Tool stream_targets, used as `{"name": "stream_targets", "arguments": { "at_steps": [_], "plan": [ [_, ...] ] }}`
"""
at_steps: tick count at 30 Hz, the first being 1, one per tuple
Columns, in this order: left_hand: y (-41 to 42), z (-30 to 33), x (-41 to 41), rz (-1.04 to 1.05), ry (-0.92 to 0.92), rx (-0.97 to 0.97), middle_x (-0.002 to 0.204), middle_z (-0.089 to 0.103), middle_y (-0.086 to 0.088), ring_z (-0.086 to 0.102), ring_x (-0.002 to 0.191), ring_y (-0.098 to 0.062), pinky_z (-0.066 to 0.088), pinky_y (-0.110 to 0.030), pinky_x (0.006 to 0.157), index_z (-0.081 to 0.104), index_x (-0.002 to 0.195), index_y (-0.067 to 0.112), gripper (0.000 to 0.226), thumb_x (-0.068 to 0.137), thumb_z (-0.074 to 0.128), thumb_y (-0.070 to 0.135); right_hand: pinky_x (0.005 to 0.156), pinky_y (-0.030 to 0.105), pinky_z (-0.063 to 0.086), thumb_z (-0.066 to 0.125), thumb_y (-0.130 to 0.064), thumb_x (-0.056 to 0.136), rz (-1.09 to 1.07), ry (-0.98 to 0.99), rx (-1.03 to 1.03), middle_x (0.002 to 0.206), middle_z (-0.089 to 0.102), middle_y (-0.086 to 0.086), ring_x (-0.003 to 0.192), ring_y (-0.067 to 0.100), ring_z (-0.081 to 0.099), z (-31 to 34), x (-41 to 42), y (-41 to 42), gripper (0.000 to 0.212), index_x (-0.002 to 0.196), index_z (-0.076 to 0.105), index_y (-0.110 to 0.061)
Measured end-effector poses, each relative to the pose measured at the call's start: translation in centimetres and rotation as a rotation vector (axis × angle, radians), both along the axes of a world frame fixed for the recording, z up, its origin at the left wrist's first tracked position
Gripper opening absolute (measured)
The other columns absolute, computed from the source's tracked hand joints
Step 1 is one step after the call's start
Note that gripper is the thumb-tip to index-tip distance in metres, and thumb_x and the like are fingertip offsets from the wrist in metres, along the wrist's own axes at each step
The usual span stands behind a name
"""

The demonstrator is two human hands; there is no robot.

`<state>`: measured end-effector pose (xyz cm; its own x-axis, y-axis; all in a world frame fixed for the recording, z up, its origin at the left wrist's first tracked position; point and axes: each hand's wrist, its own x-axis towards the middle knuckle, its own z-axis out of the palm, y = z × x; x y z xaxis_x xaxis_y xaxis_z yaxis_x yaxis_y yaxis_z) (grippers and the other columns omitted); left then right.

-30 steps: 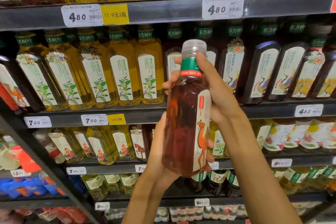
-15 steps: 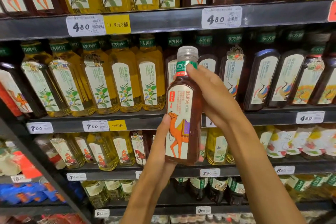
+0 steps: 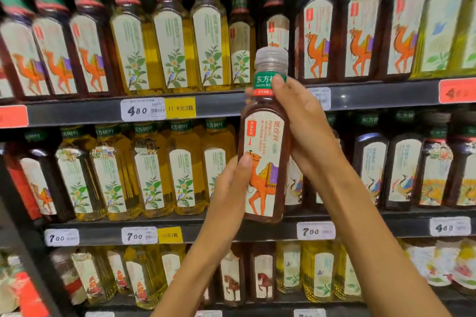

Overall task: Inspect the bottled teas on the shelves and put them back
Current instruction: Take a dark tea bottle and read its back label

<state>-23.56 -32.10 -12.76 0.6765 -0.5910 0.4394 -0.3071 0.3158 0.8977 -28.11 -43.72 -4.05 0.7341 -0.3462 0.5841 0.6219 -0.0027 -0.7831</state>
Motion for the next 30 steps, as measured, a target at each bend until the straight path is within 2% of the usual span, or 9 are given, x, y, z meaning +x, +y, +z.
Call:
{"name": "stream_targets", "arguments": {
  "at_steps": [3, 5, 11, 15, 17, 20, 23, 27, 30],
  "plan": [
    [-1.1, 2.8, 0.5, 0.063, -0.076, -0.08, 0.088, 0.075, 0.008, 0.072, 0.081, -0.005, 0.052, -0.012, 0.06, 0.057, 0.107, 0.03, 0.055, 0.066, 0.047, 0.065, 0.07, 0.021, 0.055, 0.049, -0.028, 0.099, -0.072, -0.058, -0.131, 0.085, 0.072, -0.004, 0.079, 0.009, 0.069, 3.5, -0.2, -0.1, 0.019, 0.109, 0.06, -0.017],
    [-2.0, 4.5, 0.9, 0.095, -0.143, -0.121, 0.093, 0.072, 0.009, 0.071, 0.083, -0.002, 0.051, -0.01, 0.06, 0.054, 0.107, 0.032, 0.045, 0.072, 0.048, 0.059, 0.066, 0.018, 0.053, 0.047, -0.027, 0.1, -0.094, -0.095, -0.165, 0.077, 0.07, -0.007, 0.074, 0.006, 0.068, 5.4, -0.2, -0.3, 0.019, 0.104, 0.062, -0.016],
    [-4.3, 9.2, 2.1, 0.166, -0.296, -0.203, 0.105, 0.069, 0.004, 0.07, 0.09, -0.004, 0.053, -0.013, 0.066, 0.052, 0.123, 0.024, 0.053, 0.081, 0.049, 0.056, 0.067, 0.027, 0.054, 0.044, -0.022, 0.102, -0.188, -0.254, -0.148, 0.079, 0.063, 0.001, 0.069, 0.011, 0.064, 9.8, 0.7, -0.7, 0.021, 0.104, 0.06, -0.009],
    [-5.8, 12.3, 3.4, 0.249, -0.417, -0.257, 0.111, 0.067, 0.0, 0.067, 0.099, -0.011, 0.057, -0.023, 0.077, 0.052, 0.121, 0.025, 0.036, 0.091, 0.05, 0.046, 0.072, 0.032, 0.052, 0.042, -0.019, 0.103, -0.237, -0.388, -0.161, 0.082, 0.063, 0.004, 0.075, 0.018, 0.062, 12.4, 1.3, -1.4, 0.022, 0.109, 0.059, -0.006],
    [-6.3, 13.2, 4.2, 0.277, -0.484, -0.26, 0.115, 0.065, -0.002, 0.065, 0.103, -0.011, 0.057, -0.024, 0.081, 0.051, 0.124, 0.021, 0.032, 0.096, 0.048, 0.036, 0.078, 0.037, 0.05, 0.042, -0.017, 0.103, -0.253, -0.422, -0.187, 0.087, 0.063, 0.005, 0.082, 0.024, 0.061, 13.0, 1.7, -1.8, 0.022, 0.112, 0.057, -0.005],
    [-7.2, 13.5, 5.2, 0.313, -0.494, -0.2, 0.119, 0.063, -0.007, 0.064, 0.106, -0.016, 0.057, -0.028, 0.085, 0.049, 0.13, 0.01, 0.041, 0.097, 0.047, 0.034, 0.084, 0.043, 0.051, 0.041, -0.015, 0.102, -0.279, -0.39, -0.187, 0.093, 0.063, 0.008, 0.088, 0.026, 0.061, 13.0, 2.6, -2.6, 0.026, 0.119, 0.054, -0.001],
    [-7.8, 13.9, 5.9, 0.299, -0.462, -0.103, 0.121, 0.062, -0.009, 0.064, 0.106, -0.018, 0.055, -0.038, 0.09, 0.047, 0.13, 0.009, 0.042, 0.098, 0.046, 0.036, 0.085, 0.044, 0.051, 0.042, -0.015, 0.102, -0.303, -0.34, -0.201, 0.094, 0.063, 0.009, 0.088, 0.027, 0.061, 13.1, 3.7, -3.5, 0.03, 0.122, 0.053, 0.004],
    [-8.0, 14.8, 6.9, 0.284, -0.475, 0.049, 0.112, 0.066, -0.004, 0.067, 0.098, -0.014, 0.056, -0.038, 0.088, 0.051, 0.12, 0.012, 0.038, 0.098, 0.044, 0.042, 0.085, 0.036, 0.055, 0.048, -0.014, 0.1, -0.408, -0.302, -0.263, 0.101, 0.063, 0.0, 0.09, 0.014, 0.065, 13.6, 5.0, -4.5, 0.032, 0.129, 0.044, -0.003],
    [-8.4, 15.3, 7.6, 0.299, -0.461, 0.124, 0.105, 0.068, -0.002, 0.067, 0.094, -0.013, 0.055, -0.034, 0.087, 0.055, 0.113, 0.013, 0.039, 0.097, 0.042, 0.046, 0.092, 0.04, 0.052, 0.055, -0.011, 0.096, -0.529, -0.307, -0.329, 0.119, 0.056, 0.01, 0.106, 0.021, 0.062, 13.6, 5.8, -5.1, 0.038, 0.13, 0.041, -0.003]
  ]
}}
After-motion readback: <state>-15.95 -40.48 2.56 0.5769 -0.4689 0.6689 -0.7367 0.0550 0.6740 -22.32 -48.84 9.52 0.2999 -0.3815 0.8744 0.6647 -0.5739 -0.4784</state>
